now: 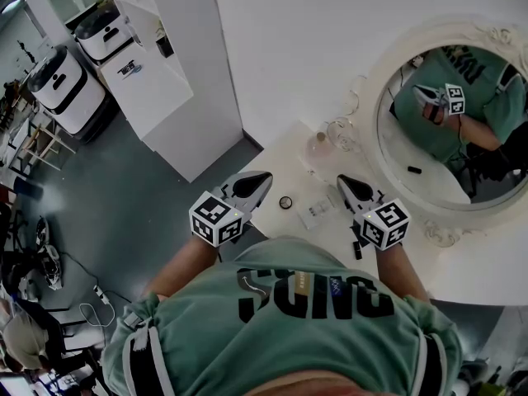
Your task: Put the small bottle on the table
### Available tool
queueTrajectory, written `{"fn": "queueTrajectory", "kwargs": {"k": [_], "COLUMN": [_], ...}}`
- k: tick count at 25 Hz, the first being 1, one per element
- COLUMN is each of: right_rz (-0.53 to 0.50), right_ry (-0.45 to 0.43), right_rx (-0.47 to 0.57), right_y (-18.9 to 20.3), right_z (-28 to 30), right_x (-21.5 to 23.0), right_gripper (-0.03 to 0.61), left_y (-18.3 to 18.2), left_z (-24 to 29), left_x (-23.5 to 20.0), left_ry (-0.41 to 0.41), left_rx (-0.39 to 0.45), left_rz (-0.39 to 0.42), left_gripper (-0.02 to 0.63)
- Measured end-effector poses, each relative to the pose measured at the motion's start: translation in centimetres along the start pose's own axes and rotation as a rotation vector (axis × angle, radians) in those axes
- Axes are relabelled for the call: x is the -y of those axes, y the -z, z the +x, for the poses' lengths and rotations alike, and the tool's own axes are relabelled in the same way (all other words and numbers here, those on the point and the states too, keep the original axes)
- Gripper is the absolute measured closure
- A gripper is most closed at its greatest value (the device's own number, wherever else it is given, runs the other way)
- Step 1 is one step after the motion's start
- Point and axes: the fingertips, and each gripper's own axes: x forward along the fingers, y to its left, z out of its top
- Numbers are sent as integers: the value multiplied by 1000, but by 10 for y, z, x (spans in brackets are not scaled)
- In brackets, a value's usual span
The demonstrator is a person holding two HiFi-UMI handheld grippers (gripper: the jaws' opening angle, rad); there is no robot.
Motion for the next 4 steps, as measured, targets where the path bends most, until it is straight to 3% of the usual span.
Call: {"fn": "queueTrajectory", "kwargs": {"k": [4], "right_rz": [-3], "right_ry": [-4], "right_rx": [-1], "right_y": [0], "right_z": [0], "right_x": [-1], "right_gripper": [584], "left_y": [1], "left_z": [0], "left_x": [1], "left_ry": [2], "left_rx": [-5], "left_rz": [3], "left_gripper": [603]}}
